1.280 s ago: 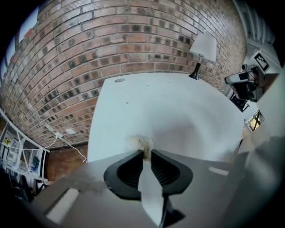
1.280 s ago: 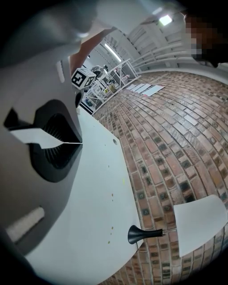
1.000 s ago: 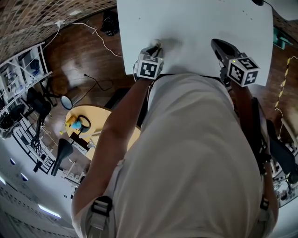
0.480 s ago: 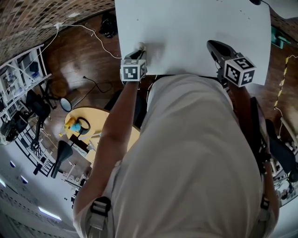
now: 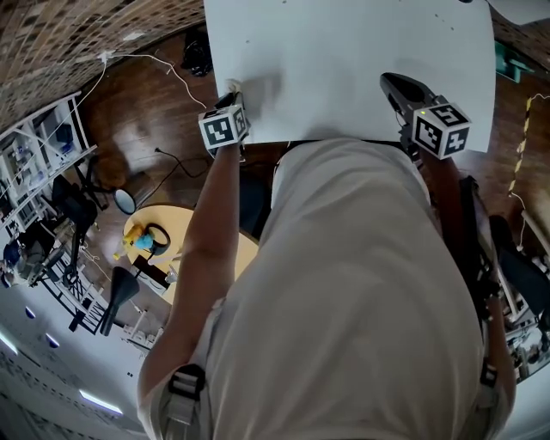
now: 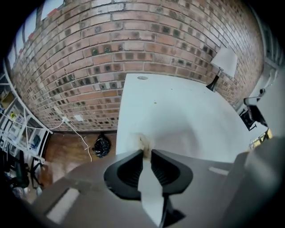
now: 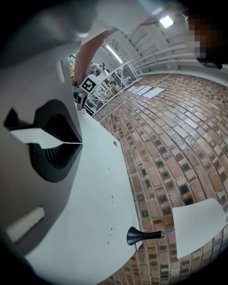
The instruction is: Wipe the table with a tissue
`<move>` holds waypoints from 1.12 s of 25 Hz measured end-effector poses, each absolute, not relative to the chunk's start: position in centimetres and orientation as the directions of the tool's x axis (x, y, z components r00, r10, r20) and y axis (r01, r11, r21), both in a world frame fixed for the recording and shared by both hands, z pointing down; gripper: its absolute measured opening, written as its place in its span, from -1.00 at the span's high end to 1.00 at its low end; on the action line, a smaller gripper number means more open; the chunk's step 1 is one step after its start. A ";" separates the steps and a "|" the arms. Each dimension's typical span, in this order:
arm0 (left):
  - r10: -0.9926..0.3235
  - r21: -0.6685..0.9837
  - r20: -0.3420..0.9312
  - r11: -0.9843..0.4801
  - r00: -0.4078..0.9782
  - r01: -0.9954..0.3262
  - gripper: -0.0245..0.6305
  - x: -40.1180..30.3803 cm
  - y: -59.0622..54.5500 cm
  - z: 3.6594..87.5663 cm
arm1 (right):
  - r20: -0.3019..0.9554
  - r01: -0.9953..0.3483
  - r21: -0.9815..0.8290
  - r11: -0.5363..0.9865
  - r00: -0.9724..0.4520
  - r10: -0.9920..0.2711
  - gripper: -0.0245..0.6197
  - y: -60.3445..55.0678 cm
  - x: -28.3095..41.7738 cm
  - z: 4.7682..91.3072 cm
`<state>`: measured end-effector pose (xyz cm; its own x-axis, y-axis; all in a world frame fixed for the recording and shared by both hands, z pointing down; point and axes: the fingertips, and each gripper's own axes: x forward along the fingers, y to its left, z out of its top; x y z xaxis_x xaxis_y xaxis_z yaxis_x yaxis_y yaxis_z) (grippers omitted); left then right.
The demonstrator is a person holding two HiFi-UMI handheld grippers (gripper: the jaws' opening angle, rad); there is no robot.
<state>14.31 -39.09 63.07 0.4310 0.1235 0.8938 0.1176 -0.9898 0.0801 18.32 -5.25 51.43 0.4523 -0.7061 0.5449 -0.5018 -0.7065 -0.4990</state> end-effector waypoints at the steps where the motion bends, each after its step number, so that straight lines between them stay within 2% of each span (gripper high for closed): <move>1: 0.120 0.082 0.893 -0.991 0.435 0.107 0.72 14.5 -39.5 63.0 | 0.543 -0.499 -0.499 -0.709 0.457 -0.704 0.88 -5.2 18.4 51.4; 6: 0.169 0.137 0.871 -0.985 0.462 0.101 0.72 16.8 -38.3 62.5 | 0.537 -0.486 -0.500 -0.717 0.476 -0.697 0.88 -4.7 18.4 51.5; 10: 0.206 0.154 0.849 -0.977 0.487 0.145 0.71 20.2 -36.8 61.7 | 0.531 -0.469 -0.502 -0.727 0.496 -0.687 0.88 -4.5 18.6 51.3; 15: 0.204 0.142 0.840 -0.977 0.503 0.158 0.72 23.9 -37.0 61.1 | 0.538 -0.437 -0.498 -0.749 0.522 -0.662 0.88 -3.4 18.7 51.2; 28: 0.222 0.123 0.858 -0.964 0.463 0.234 0.72 28.1 -37.8 62.5 | 0.563 -0.350 -0.500 -0.792 0.564 -0.604 0.88 -1.6 17.8 51.4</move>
